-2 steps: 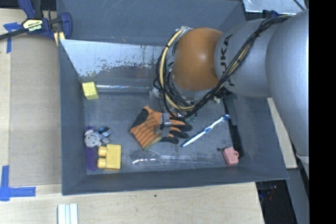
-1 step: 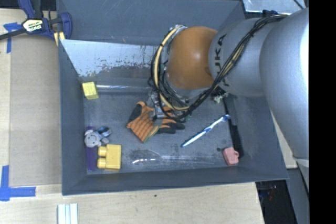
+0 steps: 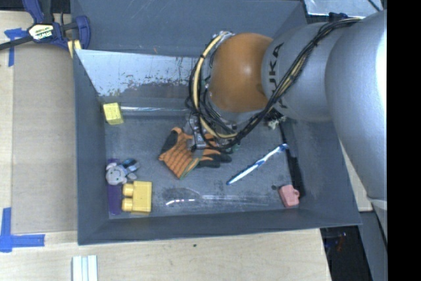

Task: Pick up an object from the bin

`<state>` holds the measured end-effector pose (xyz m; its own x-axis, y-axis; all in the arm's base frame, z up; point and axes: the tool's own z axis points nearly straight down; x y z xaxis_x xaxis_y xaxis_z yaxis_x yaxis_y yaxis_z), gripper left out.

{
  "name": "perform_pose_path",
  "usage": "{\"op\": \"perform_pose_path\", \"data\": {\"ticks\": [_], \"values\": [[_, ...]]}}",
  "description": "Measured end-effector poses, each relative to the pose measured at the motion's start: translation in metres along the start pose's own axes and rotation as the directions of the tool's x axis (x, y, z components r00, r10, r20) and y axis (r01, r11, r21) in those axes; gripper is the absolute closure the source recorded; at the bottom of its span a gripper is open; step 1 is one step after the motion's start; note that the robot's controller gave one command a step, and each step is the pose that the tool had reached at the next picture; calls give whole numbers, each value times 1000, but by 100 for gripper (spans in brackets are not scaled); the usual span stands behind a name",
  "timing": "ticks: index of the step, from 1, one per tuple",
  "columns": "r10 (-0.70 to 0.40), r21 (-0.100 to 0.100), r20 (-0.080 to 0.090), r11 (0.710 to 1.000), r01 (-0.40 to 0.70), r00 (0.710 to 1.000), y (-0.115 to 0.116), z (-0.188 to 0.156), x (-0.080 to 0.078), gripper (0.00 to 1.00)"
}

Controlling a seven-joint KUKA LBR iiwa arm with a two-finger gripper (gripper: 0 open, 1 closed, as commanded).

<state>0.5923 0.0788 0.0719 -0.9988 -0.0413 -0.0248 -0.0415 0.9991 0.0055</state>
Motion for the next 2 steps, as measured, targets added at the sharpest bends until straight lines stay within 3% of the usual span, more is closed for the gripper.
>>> {"op": "perform_pose_path", "data": {"ticks": [1,2], "values": [[0,0,0,1000,0,1000,0,-11,0,100],[1,1,-8,1000,-1,1000,0,-48,2,100]]}}
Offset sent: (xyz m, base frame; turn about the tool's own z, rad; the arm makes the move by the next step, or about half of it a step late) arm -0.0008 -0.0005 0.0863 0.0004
